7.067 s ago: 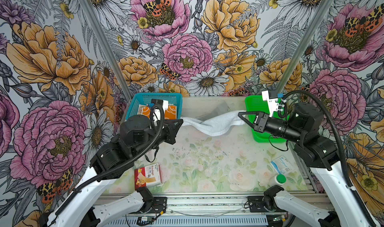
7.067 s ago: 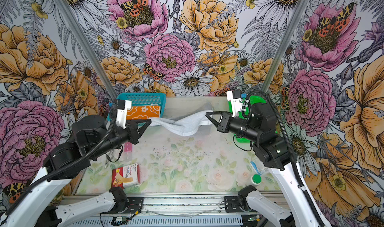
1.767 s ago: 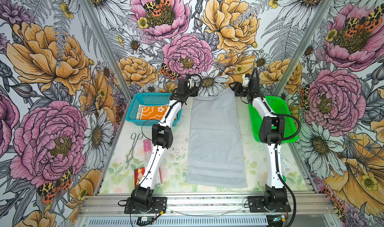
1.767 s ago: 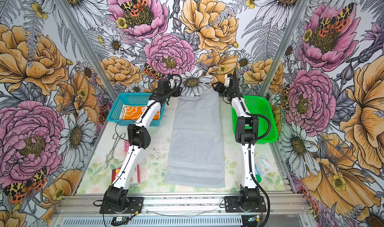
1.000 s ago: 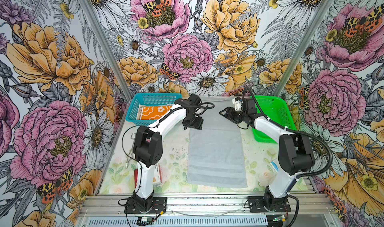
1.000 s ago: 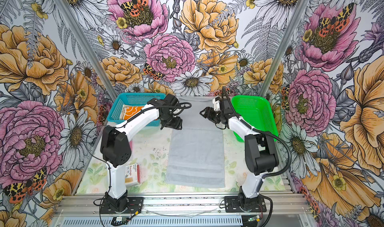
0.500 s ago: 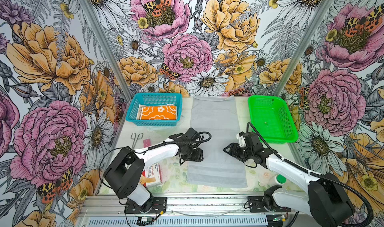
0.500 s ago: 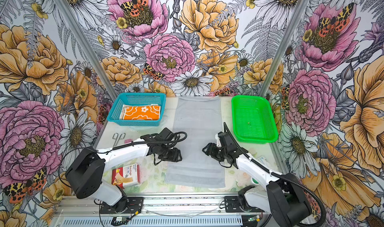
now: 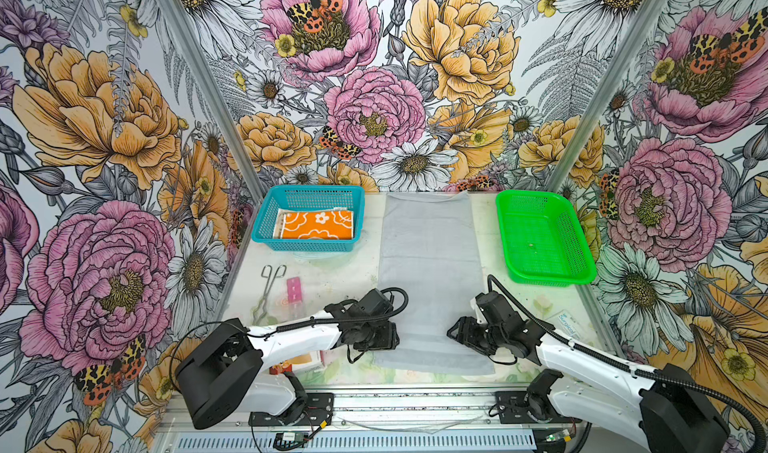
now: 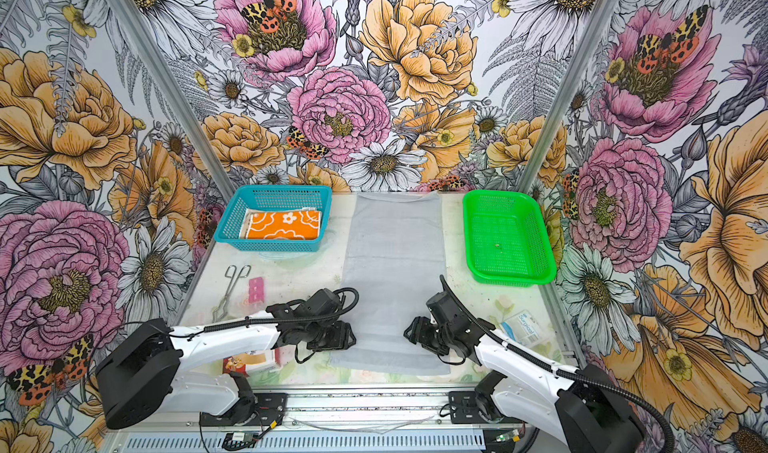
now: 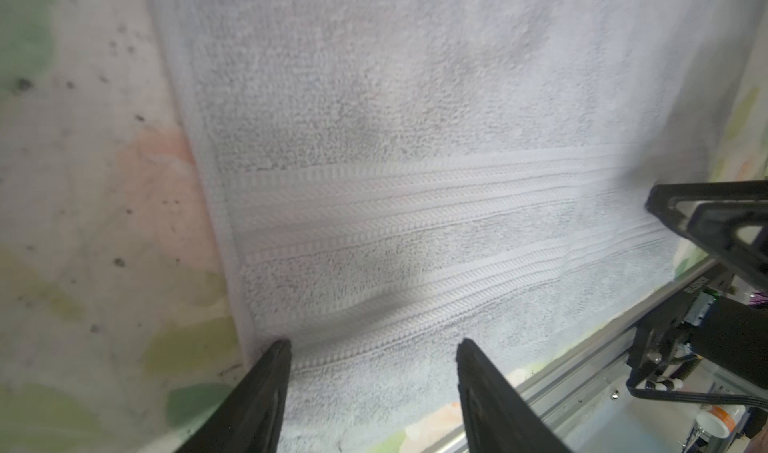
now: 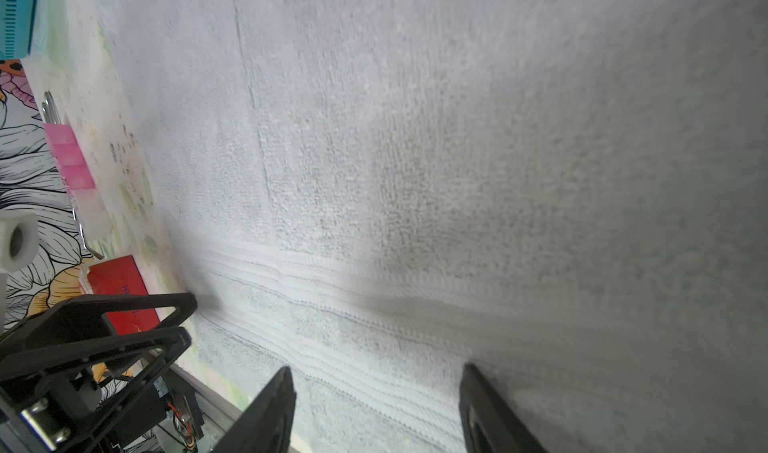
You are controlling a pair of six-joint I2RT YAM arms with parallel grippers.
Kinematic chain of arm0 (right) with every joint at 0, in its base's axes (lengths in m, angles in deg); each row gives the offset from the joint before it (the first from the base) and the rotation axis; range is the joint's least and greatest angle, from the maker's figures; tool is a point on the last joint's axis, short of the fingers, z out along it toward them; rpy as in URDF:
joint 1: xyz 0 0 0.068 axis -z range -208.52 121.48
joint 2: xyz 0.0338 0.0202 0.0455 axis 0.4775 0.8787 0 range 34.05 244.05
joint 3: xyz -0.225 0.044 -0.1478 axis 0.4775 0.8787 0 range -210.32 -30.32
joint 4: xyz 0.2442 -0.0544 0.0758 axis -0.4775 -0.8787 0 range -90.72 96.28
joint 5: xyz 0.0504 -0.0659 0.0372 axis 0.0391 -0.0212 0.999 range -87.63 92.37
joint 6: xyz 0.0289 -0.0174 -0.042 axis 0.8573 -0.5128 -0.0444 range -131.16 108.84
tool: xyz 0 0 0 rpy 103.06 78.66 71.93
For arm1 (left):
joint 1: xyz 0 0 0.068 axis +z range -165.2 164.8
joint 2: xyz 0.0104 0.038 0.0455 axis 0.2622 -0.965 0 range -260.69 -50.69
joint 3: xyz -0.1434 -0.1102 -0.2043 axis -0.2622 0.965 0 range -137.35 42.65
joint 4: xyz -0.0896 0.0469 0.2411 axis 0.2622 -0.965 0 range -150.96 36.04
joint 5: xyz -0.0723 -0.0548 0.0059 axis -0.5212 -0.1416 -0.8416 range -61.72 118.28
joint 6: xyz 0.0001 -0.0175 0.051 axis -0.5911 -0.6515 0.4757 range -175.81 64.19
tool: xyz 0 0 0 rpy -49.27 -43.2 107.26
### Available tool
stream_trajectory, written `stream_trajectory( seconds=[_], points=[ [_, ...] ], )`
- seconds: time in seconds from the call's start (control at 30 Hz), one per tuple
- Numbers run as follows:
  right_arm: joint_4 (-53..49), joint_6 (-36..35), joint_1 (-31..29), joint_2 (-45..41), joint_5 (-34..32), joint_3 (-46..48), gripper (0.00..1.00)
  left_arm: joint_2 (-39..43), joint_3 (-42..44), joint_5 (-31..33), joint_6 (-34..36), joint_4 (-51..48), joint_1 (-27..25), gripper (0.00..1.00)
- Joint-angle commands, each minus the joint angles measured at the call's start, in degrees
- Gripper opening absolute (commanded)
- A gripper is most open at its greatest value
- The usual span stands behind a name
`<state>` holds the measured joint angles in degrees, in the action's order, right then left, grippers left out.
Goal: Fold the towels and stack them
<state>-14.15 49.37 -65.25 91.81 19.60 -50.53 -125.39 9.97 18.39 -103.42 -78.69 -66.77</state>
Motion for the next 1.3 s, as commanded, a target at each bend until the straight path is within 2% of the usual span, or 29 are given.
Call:
stream_trajectory(
  seconds=[0.0,0.17,0.4,0.57,0.67,0.73,0.8,0.97,1.13,1.27],
  points=[
    [-2.70,3.93,-2.86,-1.71,-2.18,1.25,0.64,2.09,6.57,1.37,-8.51,-4.45,-3.00,0.66],
    [-3.61,7.98,-8.12,-3.32,-3.97,1.80,0.64,7.71,9.75,2.09,-11.31,-6.40,-4.24,0.67],
    [-6.65,13.05,-15.90,-5.38,-7.26,0.45,0.64,13.00,7.66,3.19,-12.18,-12.51,-6.25,0.67],
    [-12.11,9.55,-16.00,-5.47,-10.99,-7.63,0.64,16.75,-1.21,6.07,-7.01,-16.33,-4.87,0.67],
    [-13.19,2.61,-13.63,-1.78,-12.60,-15.07,0.66,16.78,-5.08,9.33,-3.63,-16.19,-4.51,0.67],
    [-13.08,-2.90,-9.40,2.23,-12.22,-20.75,0.68,16.28,-7.29,12.09,-0.44,-14.54,-4.30,0.68],
    [-13.15,-10.18,-3.82,8.19,-10.71,-28.49,0.69,14.87,-8.79,11.74,1.85,-10.66,-3.30,0.67],
    [-13.15,-24.92,4.83,27.60,-7.02,-51.20,0.71,10.00,-8.99,10.59,2.04,-6.28,-2.15,0.66],
    [-12.81,-32.46,9.90,46.35,-2.25,-72.25,0.71,8.50,-5.21,9.71,1.57,-0.45,-1.83,0.66],
    [-12.37,-36.96,12.12,59.71,-2.48,-86.22,0.72,9.09,-1.22,7.95,-1.13,5.53,-1.50,0.66]
  ],
)
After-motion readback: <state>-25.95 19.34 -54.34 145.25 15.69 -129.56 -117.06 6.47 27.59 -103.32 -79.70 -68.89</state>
